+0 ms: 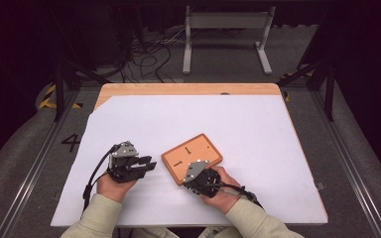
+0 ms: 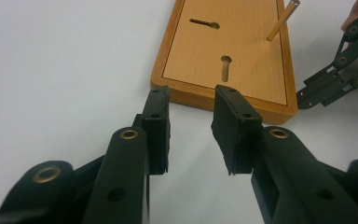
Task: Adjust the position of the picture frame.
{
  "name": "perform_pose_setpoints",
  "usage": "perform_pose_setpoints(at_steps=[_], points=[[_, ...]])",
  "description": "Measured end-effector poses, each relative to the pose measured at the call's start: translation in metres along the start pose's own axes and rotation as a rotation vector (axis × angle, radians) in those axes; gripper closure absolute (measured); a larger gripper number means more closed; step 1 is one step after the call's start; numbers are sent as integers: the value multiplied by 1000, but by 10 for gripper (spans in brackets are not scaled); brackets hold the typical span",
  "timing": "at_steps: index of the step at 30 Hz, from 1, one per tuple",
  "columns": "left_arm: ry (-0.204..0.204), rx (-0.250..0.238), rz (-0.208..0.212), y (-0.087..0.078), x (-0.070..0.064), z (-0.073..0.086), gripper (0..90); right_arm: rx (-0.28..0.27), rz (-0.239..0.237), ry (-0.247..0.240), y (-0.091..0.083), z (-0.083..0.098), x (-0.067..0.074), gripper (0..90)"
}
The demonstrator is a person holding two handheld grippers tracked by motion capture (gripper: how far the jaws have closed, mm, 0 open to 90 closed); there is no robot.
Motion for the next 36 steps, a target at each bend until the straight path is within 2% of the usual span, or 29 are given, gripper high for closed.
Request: perform_pose_setpoints(at_steps=[3,5,8,10,11,13,17,21,23,25,31,35,36], points=[[-1,-2,-1,0,0,0,665,-7,-9,0,-1,1,0,900],[-2,-5,-2,0,1,0,665,-49,-47,6,-9,0,0,900],[-9,-5,-1,0,2,0,665,-111,-62,26,-25,-4,-9,900],[-7,-3,-3,1,3,0,669,-169,-35,66,-44,-7,-28,900],[-11,-5,-4,1,2,0,669,-169,-35,66,-44,-7,-28,900],[-10,-8,-8,0,3,0,672,-183,5,94,-54,-8,-47,900],[-17,-13,-8,1,4,1,672,-189,71,165,-60,-9,-84,900],[-21,-13,-7,1,5,1,670,-167,110,231,-52,-7,-113,900],[-19,-12,-8,1,5,1,670,-158,113,240,-50,-7,-118,900],[-20,-12,-7,1,6,1,669,-118,135,247,-41,-8,-133,900],[-23,-12,-4,2,5,2,669,-43,157,292,-18,-6,-162,900],[-30,-8,-4,2,7,3,669,-7,175,333,-2,3,-176,900],[-28,-9,-2,2,8,3,668,21,173,367,8,10,-182,900]])
Point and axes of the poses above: each handheld gripper's, and its own axes: y roughly forward along the jaws, z roughly out of its underside, x roughly to its left, the point moved 4 cm from there along y, roughly forward along the jaws, and after that the axes turned 10 degrees about -y, right-handed, at the moved point
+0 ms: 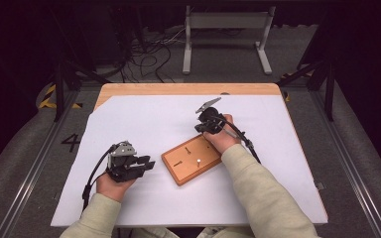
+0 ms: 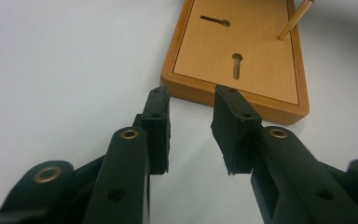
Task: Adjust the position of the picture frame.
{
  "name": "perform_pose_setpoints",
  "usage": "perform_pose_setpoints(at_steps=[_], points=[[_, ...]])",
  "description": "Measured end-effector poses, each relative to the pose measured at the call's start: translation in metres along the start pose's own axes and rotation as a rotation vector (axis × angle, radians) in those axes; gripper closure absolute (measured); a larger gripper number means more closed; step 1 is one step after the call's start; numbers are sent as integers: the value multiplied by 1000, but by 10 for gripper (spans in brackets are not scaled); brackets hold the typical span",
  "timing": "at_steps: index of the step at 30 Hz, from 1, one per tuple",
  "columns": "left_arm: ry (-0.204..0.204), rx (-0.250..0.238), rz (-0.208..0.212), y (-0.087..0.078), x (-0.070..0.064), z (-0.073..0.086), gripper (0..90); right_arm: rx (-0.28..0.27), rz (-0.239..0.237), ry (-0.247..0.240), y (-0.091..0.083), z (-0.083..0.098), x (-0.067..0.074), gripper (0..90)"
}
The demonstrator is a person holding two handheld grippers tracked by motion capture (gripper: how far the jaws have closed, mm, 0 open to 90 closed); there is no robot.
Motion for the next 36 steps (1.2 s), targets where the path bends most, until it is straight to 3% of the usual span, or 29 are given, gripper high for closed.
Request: perform_pose_setpoints(at_steps=[8,13,17,21,36], points=[[1,-2,0,0,0,0,667,43,-22,18,16,6,-4,900],[6,-3,-2,0,0,0,665,69,-21,-29,16,4,-3,900],[-1,-3,0,0,-1,0,663,114,-54,-29,10,8,-1,900],[2,-2,1,0,-1,0,663,148,-57,-48,1,17,5,900],[5,5,16,-1,-4,1,662,197,-85,-76,-25,49,35,900]])
Point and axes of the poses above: each handheld gripper's, and its own axes: y roughly forward along the jaws, z roughly out of its underside, x roughly to its left, the point moved 4 cm from there along y, roughly forward along the jaws, and after that the axes turned 10 degrees about -y, right-handed, at the moved point
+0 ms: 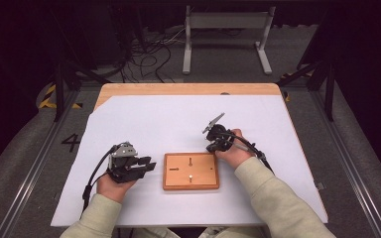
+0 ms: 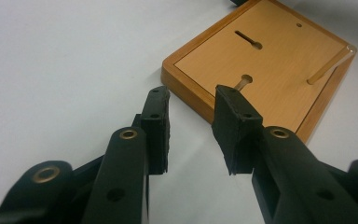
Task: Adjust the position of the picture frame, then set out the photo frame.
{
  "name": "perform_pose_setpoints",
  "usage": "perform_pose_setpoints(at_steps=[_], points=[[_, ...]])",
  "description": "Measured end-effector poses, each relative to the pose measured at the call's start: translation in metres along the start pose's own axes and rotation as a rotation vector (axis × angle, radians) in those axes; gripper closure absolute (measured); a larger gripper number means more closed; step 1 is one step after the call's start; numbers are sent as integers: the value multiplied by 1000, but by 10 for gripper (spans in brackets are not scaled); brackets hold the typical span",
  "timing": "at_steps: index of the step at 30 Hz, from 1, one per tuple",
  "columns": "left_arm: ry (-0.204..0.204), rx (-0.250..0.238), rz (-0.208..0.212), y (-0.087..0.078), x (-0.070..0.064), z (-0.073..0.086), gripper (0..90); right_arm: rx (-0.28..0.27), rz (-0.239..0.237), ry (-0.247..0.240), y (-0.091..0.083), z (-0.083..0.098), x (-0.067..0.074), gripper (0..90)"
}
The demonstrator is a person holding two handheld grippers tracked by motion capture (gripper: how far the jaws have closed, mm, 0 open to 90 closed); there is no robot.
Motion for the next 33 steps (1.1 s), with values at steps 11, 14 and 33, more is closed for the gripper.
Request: perform_pose_setpoints(at_steps=[11,14,33], points=[[39,-42,66,0,-6,-7,602,-258,109,20,-47,23,4,801],[63,-71,85,-2,-10,-9,556,-367,134,24,-69,35,5,757],[78,-123,104,-11,-14,-11,410,-677,211,74,-117,95,25,527]])
Point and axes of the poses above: each handheld gripper's, and its own axes: y roughly forward along the jaws, z roughly out of its underside, x roughly to its left, the point moved 4 cm from there along y, roughly forward along the jaws, and after that the axes turned 10 degrees about -y, right-handed, at the moved point
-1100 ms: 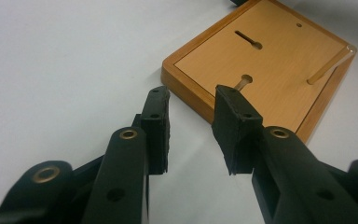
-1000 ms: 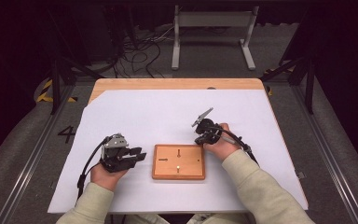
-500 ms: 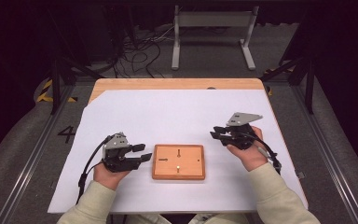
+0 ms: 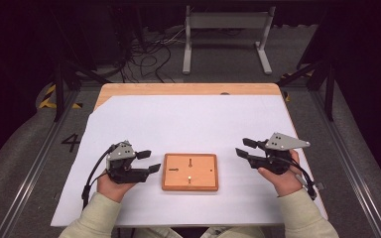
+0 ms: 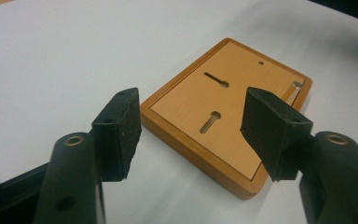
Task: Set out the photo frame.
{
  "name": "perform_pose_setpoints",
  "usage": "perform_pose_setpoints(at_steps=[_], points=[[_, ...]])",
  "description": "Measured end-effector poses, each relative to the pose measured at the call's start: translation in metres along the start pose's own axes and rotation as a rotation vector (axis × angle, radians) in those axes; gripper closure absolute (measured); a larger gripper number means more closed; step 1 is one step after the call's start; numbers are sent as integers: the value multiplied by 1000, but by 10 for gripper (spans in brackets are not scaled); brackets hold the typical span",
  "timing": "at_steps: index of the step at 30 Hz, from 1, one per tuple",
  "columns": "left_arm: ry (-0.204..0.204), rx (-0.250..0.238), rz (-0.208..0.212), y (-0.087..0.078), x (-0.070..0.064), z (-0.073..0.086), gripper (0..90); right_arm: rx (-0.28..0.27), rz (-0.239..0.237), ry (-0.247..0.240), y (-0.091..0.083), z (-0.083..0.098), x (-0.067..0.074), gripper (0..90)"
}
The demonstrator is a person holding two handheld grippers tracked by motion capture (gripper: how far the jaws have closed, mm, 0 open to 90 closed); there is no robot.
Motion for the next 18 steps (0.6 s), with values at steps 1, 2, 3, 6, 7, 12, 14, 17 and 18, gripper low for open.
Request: perform_pose_setpoints(at_steps=[1,2,3,6,7,12,14,17,18], points=[[-9,-2,10,0,-1,-1,419,-6,0,7,-1,1,-1,520],[-10,-3,20,-1,-2,-2,417,-10,-2,13,-1,1,-1,507],[-10,-4,25,-1,-3,-2,410,-11,-7,19,-1,2,-2,492],[-9,-10,49,0,-6,-3,383,-1,-10,37,-1,5,-2,476],[-11,-10,59,2,-8,-3,375,2,-10,39,-1,6,-2,472],[-19,-7,114,5,-16,-6,370,12,-25,69,-2,10,-1,495],[-20,-4,131,8,-20,-7,369,5,-30,82,-4,10,-1,493],[-8,0,129,13,-25,-8,360,-7,-26,86,-7,10,-2,485],[-9,2,128,14,-27,-7,357,-6,-24,84,-7,10,-2,482]])
Point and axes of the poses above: each handheld gripper's, and its own axes: y roughly forward along the jaws, z roughly out of its underside, x roughly to its left, the point moved 4 cm from there along y, roughly forward along the jaws, and after that the axes turned 10 degrees about -y, right-handed, at the moved point
